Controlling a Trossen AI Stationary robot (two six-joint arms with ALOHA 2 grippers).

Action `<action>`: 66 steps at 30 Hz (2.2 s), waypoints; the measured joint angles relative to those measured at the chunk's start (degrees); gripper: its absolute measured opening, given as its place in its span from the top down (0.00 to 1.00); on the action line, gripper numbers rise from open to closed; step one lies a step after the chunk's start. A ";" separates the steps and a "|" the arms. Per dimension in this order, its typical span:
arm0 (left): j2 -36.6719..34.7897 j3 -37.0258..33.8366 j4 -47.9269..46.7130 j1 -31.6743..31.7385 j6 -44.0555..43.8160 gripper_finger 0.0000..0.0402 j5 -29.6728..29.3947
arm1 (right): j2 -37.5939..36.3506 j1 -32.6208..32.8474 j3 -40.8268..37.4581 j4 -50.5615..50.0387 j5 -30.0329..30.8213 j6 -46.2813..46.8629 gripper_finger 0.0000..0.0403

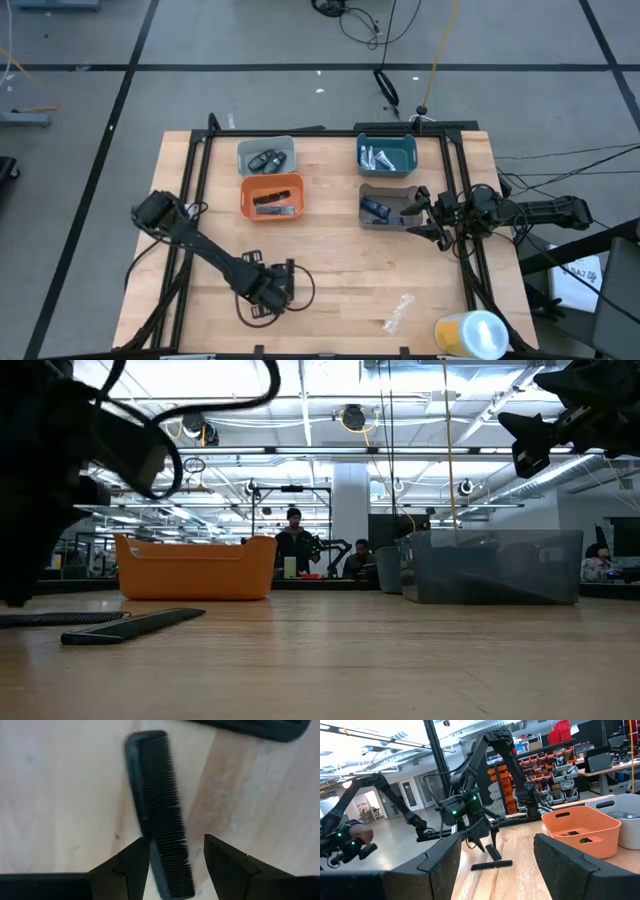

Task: Pick & Place Travel size toiletries
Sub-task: Put the black comb into the orange bin

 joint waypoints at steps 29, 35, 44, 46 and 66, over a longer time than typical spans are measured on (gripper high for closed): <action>-6.37 -15.00 22.52 -0.51 -10.27 0.54 -8.86 | -0.02 0.01 0.00 0.48 -0.13 1.11 0.41; -6.01 -14.93 22.50 1.29 -9.63 0.54 -7.62 | 0.00 -0.01 -0.01 0.46 -0.13 1.13 0.41; -5.71 -14.93 22.01 2.84 -6.37 0.77 -7.85 | -0.01 -0.01 -0.01 0.44 -0.13 1.11 0.41; -5.65 -14.97 22.18 3.22 -6.25 0.84 -8.32 | 0.00 0.01 0.00 0.44 -0.13 1.13 0.41; -5.14 -15.36 39.93 13.26 10.23 1.00 -11.19 | 4.85 -0.02 -0.02 8.13 1.57 3.17 0.41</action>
